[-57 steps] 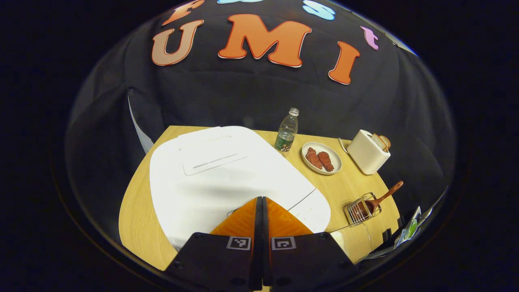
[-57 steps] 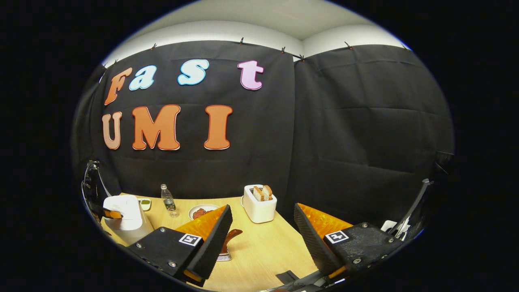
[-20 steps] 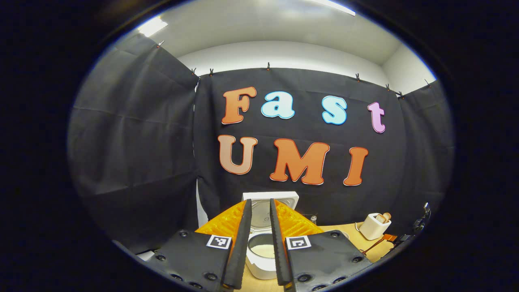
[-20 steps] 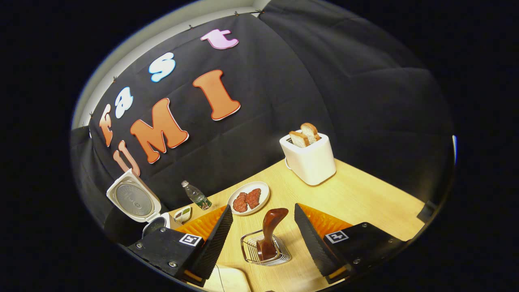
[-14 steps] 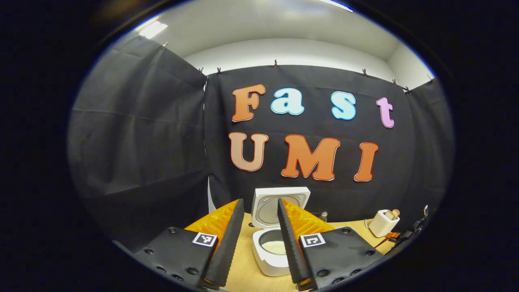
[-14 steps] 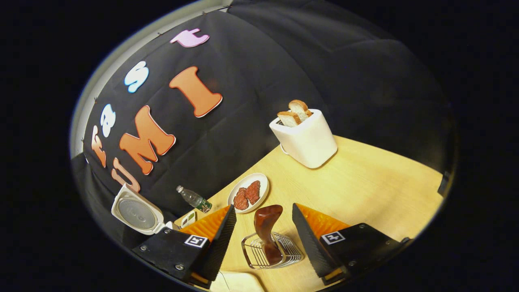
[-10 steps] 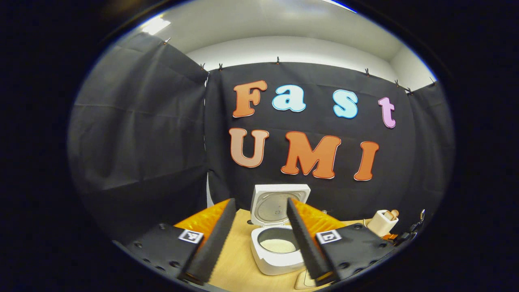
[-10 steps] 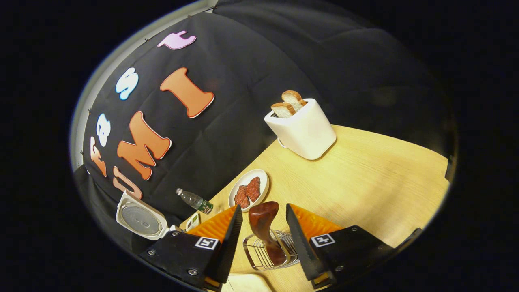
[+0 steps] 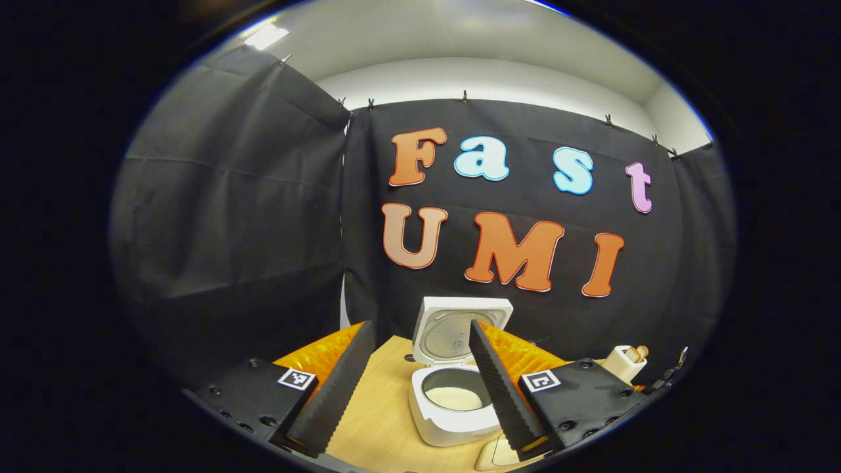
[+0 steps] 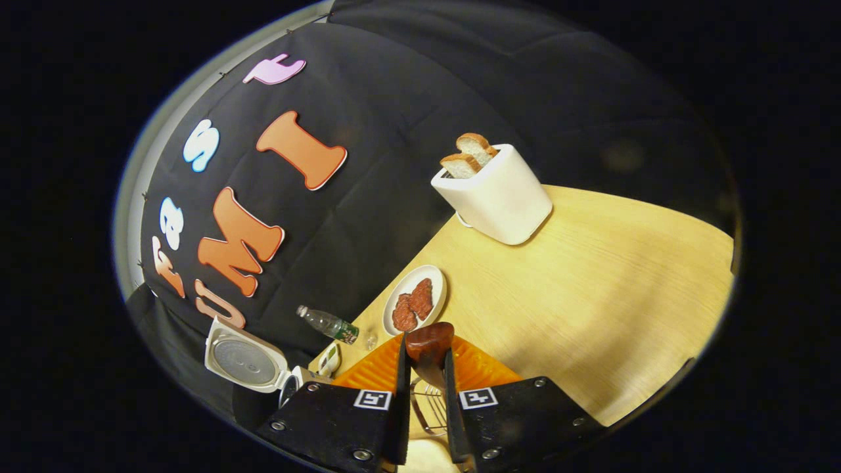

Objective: Close the left gripper, press the button to open the rice cooker; take a wooden spoon from the chopstick holder with the right hand, scoop a spoonful of rice and pour it into the rice cooker, then put the wooden spoon back into the chopstick holder.

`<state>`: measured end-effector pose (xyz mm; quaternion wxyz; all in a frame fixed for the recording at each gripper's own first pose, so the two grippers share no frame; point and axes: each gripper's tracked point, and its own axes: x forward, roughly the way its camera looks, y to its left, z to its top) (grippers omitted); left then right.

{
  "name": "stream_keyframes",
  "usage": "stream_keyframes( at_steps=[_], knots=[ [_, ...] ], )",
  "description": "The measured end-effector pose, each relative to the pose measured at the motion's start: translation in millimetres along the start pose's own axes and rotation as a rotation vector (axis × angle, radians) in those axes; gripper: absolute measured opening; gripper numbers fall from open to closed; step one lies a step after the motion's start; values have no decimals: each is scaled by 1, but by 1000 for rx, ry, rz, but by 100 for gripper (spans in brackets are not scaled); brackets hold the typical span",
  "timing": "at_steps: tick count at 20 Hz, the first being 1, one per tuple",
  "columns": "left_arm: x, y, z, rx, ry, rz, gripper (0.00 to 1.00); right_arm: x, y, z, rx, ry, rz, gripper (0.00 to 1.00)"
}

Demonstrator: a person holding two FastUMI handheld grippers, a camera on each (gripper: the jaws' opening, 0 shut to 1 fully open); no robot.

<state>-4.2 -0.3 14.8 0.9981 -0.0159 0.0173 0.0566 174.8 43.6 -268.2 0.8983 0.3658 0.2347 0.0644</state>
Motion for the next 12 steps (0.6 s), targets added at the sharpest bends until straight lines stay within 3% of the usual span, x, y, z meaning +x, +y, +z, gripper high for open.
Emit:
stream_keyframes(
  at_steps=[5, 12],
  knots=[
    [-2, 10, -3, -12, 15, 4, 99, -1, 24, 12, -92, -33, -5, 12],
    [-4, 25, 19, -2, -36, -37, 98, -40, 82, 36, -276, -121, 24, 12]
  ],
)
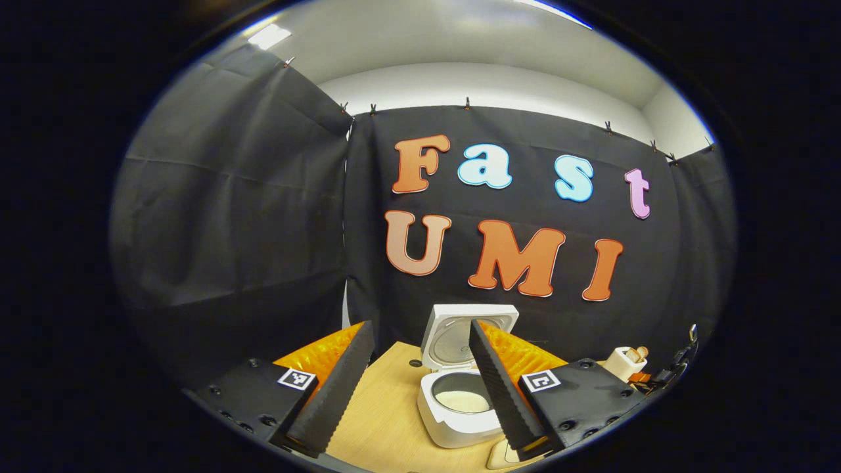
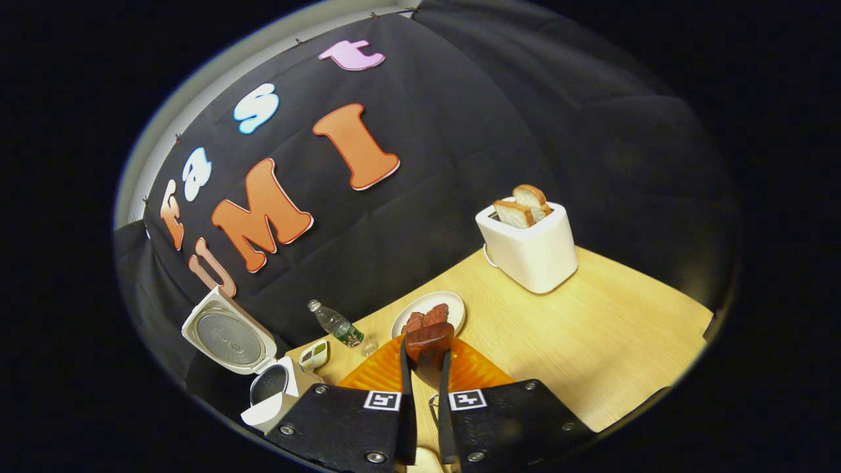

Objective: Close the left gripper, press the button to open the rice cooker; take a wooden spoon from the chopstick holder with the right hand, scoop a spoonful of rice and pour it into the rice cooker, then put the wooden spoon back into the chopstick holder.

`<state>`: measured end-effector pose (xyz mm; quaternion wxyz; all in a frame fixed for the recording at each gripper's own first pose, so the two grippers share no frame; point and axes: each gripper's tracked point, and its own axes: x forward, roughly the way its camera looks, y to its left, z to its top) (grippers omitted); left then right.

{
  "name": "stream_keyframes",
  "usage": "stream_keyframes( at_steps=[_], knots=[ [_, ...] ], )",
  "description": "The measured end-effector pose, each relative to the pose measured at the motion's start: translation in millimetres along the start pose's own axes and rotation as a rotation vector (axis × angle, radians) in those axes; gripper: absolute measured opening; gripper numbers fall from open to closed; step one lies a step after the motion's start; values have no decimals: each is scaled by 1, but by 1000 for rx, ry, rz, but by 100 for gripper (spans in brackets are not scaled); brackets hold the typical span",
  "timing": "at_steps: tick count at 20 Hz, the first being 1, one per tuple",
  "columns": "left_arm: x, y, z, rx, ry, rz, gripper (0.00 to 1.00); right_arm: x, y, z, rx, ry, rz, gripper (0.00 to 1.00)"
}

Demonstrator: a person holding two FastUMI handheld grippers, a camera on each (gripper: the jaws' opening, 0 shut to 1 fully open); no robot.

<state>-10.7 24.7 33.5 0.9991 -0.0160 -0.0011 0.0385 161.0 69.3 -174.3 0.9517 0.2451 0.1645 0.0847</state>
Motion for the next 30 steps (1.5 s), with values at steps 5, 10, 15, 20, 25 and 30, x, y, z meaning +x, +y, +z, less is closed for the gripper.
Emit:
stream_keyframes(
  at_steps=[5, 10, 15, 20, 25, 30],
  knots=[
    [14, 10, 2, -27, -1, -73, 98, -44, 48, 21, -6, -70, 45, 12],
    [32, 24, 0, -16, 12, -134, 98, -82, 96, 4, -81, -104, 101, 12],
    [47, 37, -3, -21, 35, -179, 100, -102, 125, -41, -168, -79, 132, 12],
    [57, 55, -11, 10, 58, -192, 99, -95, 129, -87, -266, -61, 93, 12],
    [64, 63, -28, 41, 94, -207, 98, -76, 122, -131, -479, -31, 53, 12],
    [64, 62, -33, 96, 68, -223, 98, -66, 113, -163, -552, -20, 3, 12]
  ],
)
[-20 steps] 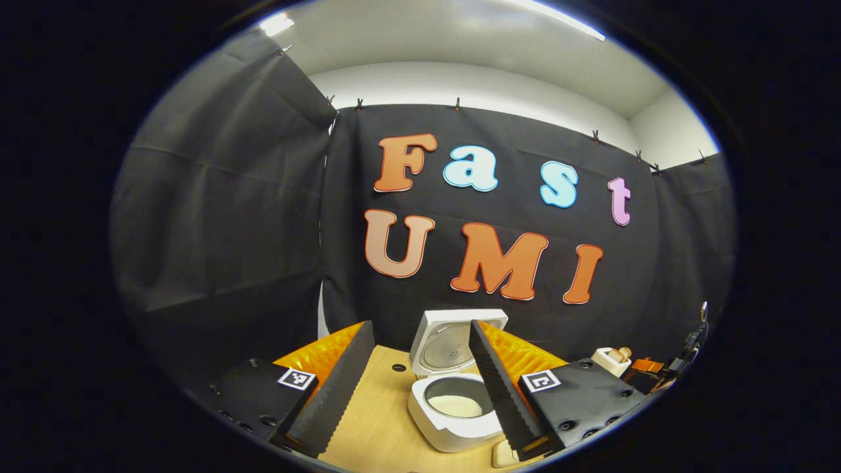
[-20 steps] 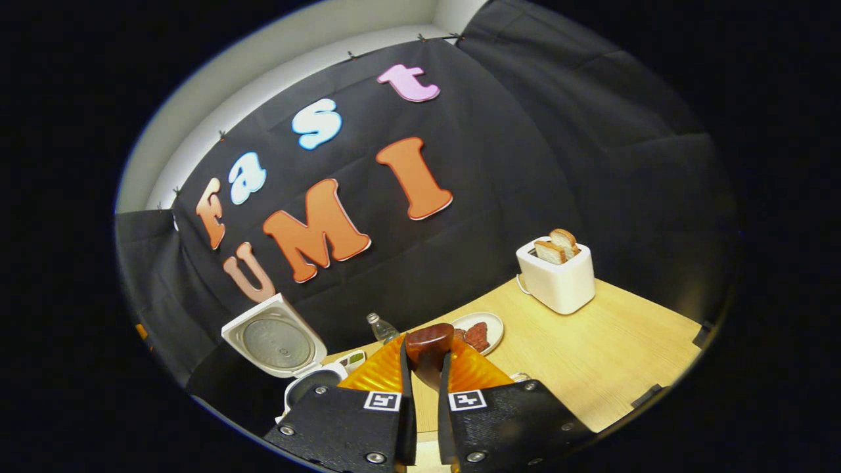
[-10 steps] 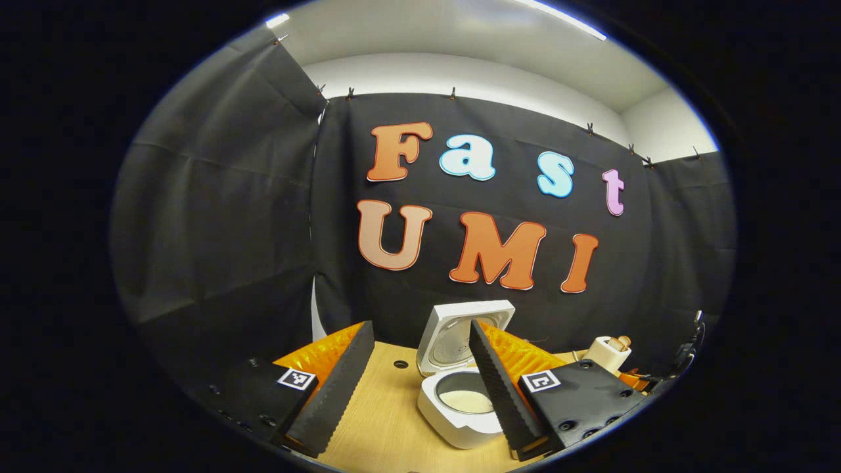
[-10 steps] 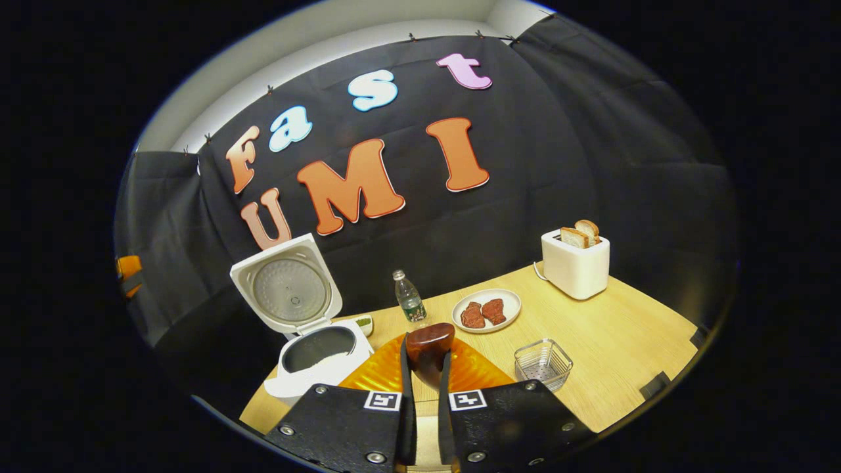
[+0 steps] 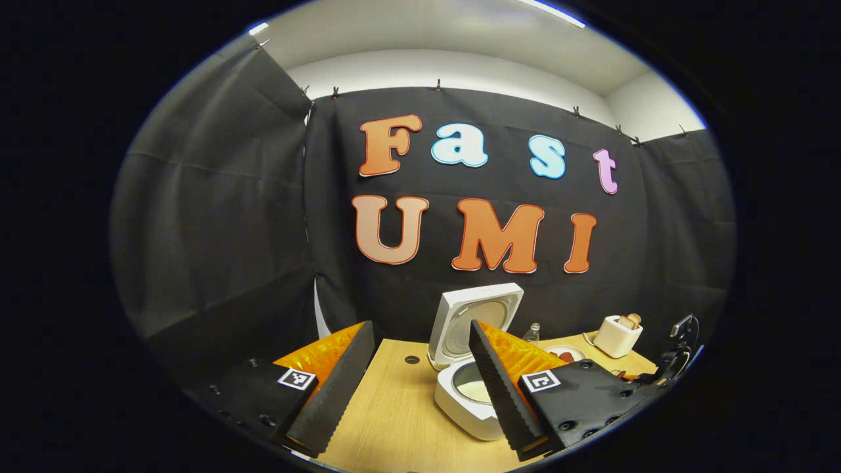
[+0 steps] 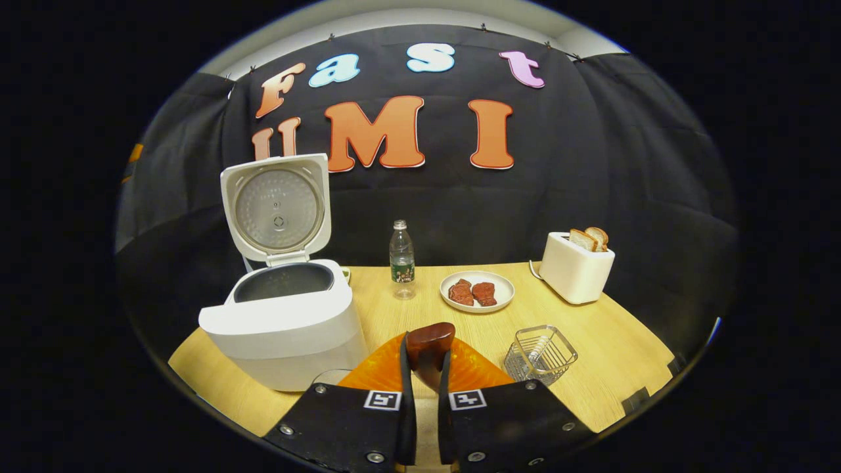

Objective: Close the left gripper, press the button to open the rice cooker; take a wooden spoon from the chopstick holder with the right hand, scoop a spoonful of rice and pour it into the rice cooker, then put the wooden spoon back into the chopstick holder.

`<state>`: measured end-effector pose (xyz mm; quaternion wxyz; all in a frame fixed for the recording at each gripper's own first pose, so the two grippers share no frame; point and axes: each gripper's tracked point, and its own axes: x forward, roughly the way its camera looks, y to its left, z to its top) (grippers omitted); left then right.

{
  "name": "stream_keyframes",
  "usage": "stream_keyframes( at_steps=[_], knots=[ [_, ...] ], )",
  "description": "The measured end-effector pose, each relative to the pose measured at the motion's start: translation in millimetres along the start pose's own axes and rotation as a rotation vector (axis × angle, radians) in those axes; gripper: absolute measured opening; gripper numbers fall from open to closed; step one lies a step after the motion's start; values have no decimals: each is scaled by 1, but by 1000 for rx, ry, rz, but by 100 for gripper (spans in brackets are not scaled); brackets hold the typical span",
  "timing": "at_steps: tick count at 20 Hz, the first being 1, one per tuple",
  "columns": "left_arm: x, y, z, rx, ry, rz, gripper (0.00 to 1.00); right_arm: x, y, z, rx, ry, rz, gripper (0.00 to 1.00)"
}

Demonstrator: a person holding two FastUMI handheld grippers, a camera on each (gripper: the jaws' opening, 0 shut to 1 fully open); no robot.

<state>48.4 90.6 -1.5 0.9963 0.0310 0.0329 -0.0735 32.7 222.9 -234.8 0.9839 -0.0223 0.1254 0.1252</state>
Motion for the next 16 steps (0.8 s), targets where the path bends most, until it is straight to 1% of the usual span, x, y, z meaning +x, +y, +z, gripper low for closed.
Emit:
stream_keyframes(
  at_steps=[1, 4, 5, 7, 8, 11, 13, 16],
  knots=[
    [-1, -2, -3, 11, 3, -7, 98, 2, 2, -5, -12, 4, -6, 12],
    [1, 2, -6, 50, 11, 4, 100, 1, 5, -6, -40, -39, -18, 12],
    [2, 1, -6, 54, 11, 4, 96, 0, 4, -11, -28, -45, -23, 12],
    [4, 0, -8, 42, 16, 3, 96, 2, 0, -21, 36, -36, -29, 12],
    [4, 1, -9, 43, 19, 10, 98, -1, -2, -18, 67, -67, -34, 13],
    [5, 2, -13, 38, 25, 8, 96, 5, 3, -20, 149, -83, -28, 12],
    [5, 6, -16, 18, 31, 13, 96, 6, 11, -21, 152, -79, -21, 12],
    [7, 12, -22, -8, 46, 27, 96, 4, 27, -26, 126, -58, 2, 13]
  ],
)
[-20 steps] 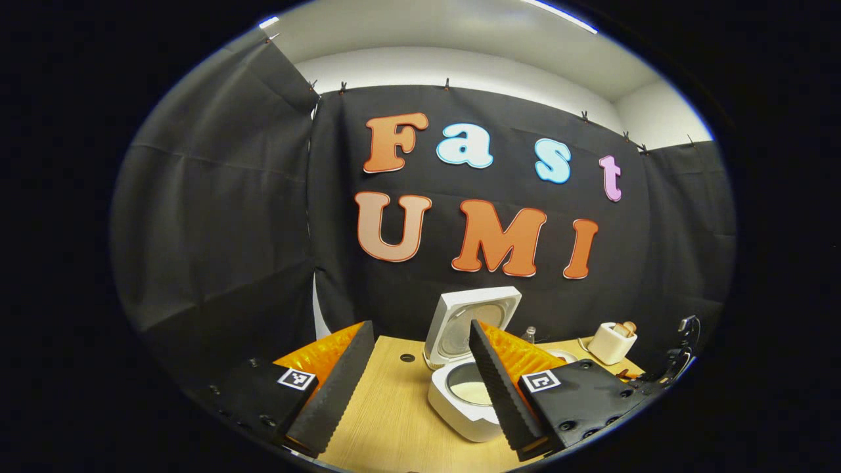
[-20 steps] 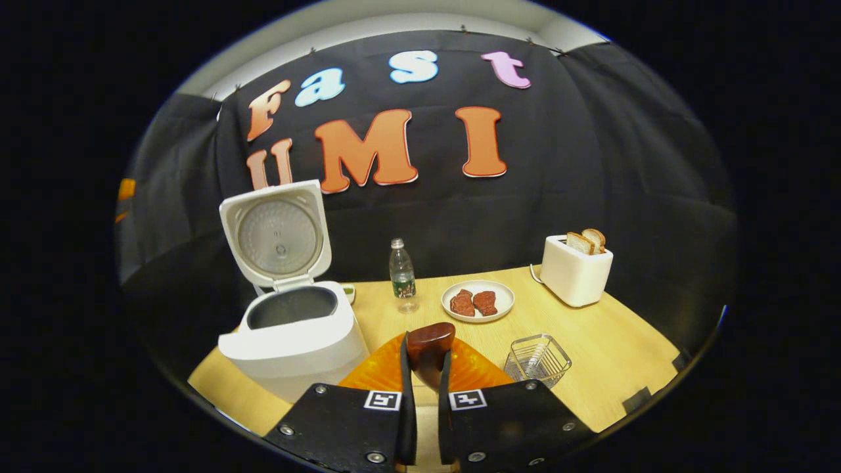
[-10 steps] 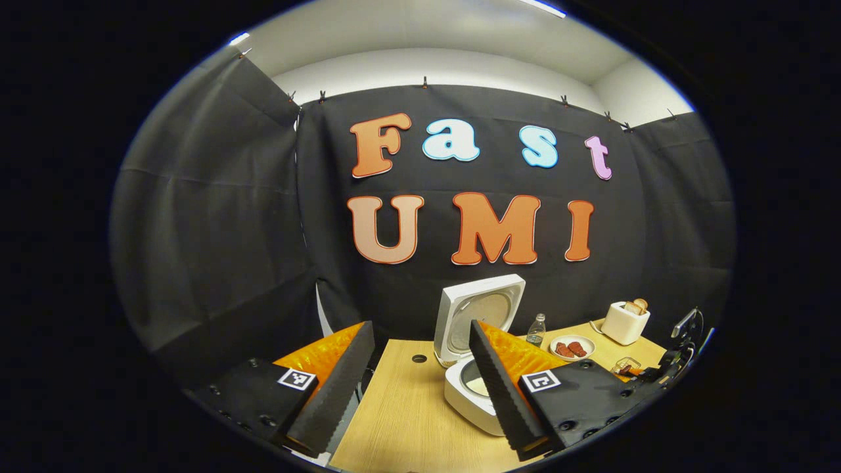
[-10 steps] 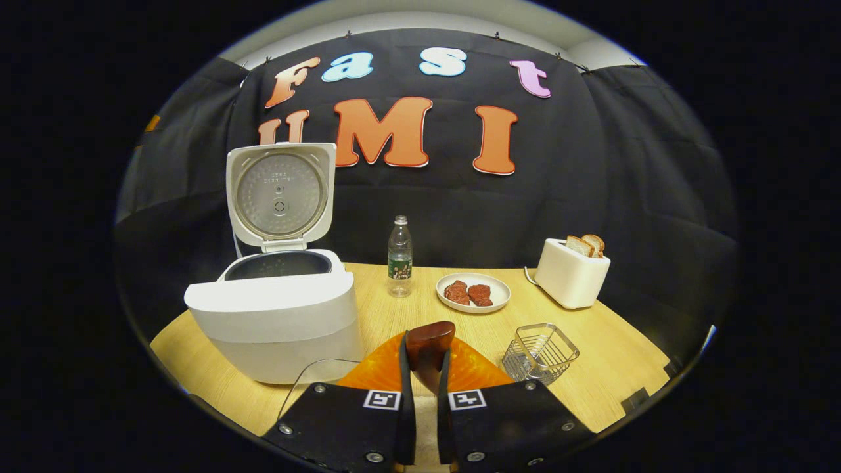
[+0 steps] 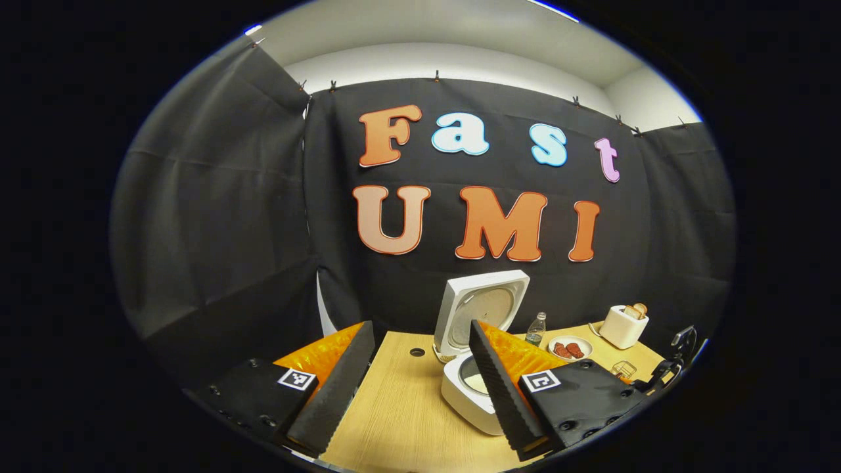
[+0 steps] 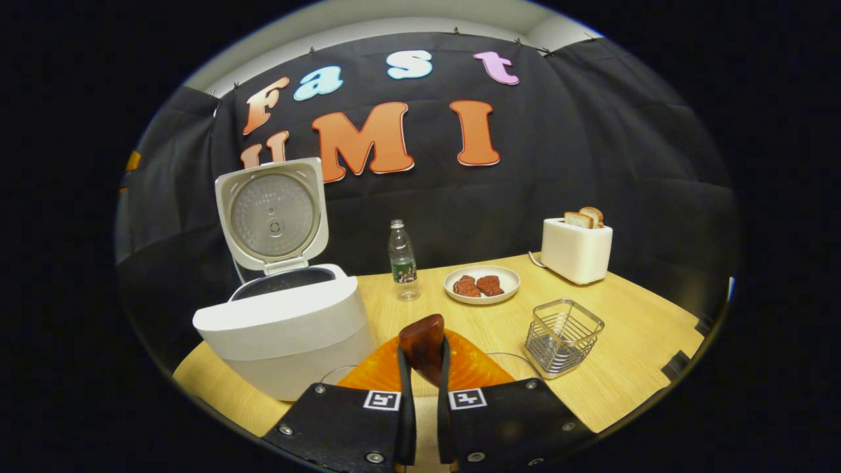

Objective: Close the left gripper, press the button to open the rice cooker; take a wooden spoon from the chopstick holder with the right hand, scoop a spoonful of rice and pour it into the rice cooker, then put the wooden spoon back into the chopstick holder.

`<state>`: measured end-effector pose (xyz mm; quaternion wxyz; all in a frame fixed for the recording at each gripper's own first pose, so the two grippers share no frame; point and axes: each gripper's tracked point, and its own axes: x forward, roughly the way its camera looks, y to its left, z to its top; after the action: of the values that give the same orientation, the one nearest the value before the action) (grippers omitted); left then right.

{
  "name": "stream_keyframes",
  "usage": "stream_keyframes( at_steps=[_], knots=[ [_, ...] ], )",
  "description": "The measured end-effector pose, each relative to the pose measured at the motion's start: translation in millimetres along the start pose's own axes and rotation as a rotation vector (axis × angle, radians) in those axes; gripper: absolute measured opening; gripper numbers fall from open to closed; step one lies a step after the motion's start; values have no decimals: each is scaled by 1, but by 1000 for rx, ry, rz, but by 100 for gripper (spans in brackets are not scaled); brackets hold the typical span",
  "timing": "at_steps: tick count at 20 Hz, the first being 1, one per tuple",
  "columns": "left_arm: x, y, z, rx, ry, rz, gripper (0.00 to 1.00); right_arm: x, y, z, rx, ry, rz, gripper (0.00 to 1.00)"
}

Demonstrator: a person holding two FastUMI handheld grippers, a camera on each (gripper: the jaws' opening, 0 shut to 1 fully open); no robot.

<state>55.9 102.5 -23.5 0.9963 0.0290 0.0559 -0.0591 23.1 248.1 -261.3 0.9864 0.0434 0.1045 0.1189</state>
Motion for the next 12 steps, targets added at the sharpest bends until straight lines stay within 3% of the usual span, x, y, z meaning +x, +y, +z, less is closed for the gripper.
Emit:
stream_keyframes(
  at_steps=[3, 6, 8, 12],
  knots=[
    [-1, 7, 0, -14, 1, 13, 98, -4, 19, 1, 54, 1, 49, 12],
    [-2, 12, 0, -20, -1, 21, 98, -1, 37, -8, 307, 54, 125, 12],
    [-3, 13, -2, -18, 3, 25, 98, -1, 33, -7, 426, 44, 98, 12],
    [-4, 14, -1, -18, 1, 23, 98, 5, 21, -10, 524, 70, 57, 12]
  ],
)
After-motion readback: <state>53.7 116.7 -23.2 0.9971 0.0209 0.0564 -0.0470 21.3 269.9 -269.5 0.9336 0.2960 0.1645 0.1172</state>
